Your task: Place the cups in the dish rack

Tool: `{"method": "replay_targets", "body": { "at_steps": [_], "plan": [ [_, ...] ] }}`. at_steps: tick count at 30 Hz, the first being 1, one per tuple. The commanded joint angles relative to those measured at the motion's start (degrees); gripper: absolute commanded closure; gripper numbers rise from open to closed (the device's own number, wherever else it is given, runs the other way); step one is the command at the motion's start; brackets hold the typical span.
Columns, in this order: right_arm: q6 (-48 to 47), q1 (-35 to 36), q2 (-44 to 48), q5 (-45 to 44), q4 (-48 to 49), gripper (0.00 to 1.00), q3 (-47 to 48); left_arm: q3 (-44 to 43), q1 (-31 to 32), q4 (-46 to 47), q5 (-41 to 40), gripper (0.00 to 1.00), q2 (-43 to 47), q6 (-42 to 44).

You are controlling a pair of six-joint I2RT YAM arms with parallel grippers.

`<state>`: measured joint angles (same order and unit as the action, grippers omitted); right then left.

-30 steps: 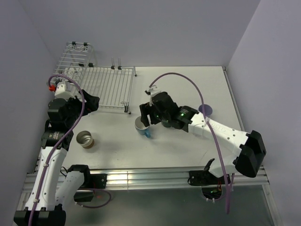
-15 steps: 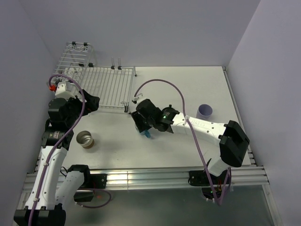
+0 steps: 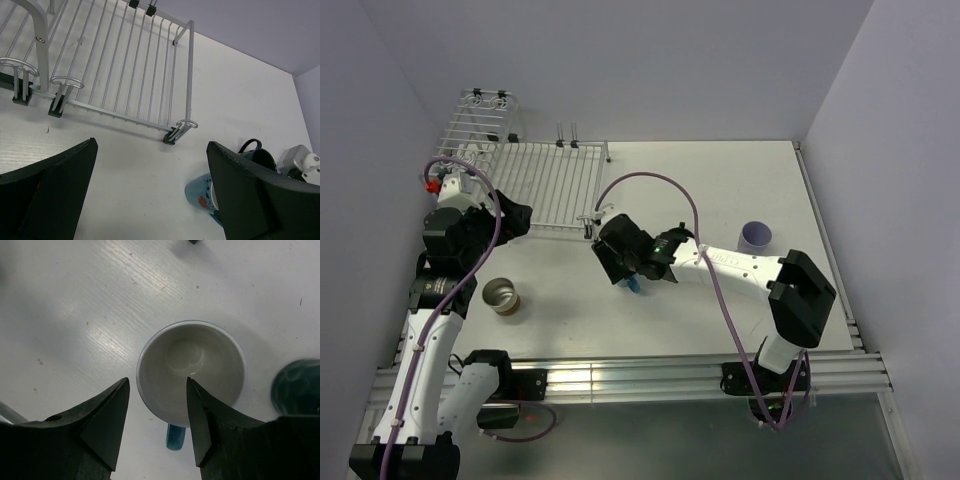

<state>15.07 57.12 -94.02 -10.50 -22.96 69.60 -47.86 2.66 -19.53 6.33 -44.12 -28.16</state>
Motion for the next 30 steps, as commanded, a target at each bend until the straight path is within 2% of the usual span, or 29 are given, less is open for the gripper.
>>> {"method": "replay_targets", "body": {
  "at_steps": [1,12,15,16,18,19,20,24,30],
  "plan": [
    [-0.6,0.8,-1.6,-1.1,2.4,0.43,3.2,-0.2,-0.1,1.4,0.1,0.01,-0.1,0.6],
    [-0.2,1.0,-5.4,-0.8,2.7,0.53,4.3,-0.2,-0.1,1.4,0.1,0.01,-0.2,0.6],
    [-0.1,1.0,-5.8,-0.7,2.6,0.65,4.6,-0.3,-0.1,1.5,0.3,0.01,-0.3,0.5],
    [-0.2,1.0,-5.9,-0.7,2.4,0.76,4.8,-0.2,-0.1,1.6,0.4,0.01,-0.4,0.5],
    [-0.4,1.0,-6.4,0.0,1.9,0.87,5.2,-0.2,-0.1,1.7,0.4,0.02,-0.4,0.5],
    [-0.3,1.0,-6.4,0.1,1.8,0.98,5.2,-0.2,-0.1,1.7,0.5,0.02,-0.6,0.4],
    [-0.2,1.0,-6.2,0.4,1.7,1.00,5.2,-0.2,-0.1,1.7,0.7,0.02,-0.7,0.3],
    [0.0,1.0,-2.8,2.1,-0.7,1.00,5.5,-0.5,-0.1,2.2,2.3,0.03,-1.0,0.0],
    [0.0,0.4,10.9,5.4,-3.9,1.00,8.6,-5.5,0.3,-0.1,8.3,0.01,-1.8,-1.2]
  ]
}}
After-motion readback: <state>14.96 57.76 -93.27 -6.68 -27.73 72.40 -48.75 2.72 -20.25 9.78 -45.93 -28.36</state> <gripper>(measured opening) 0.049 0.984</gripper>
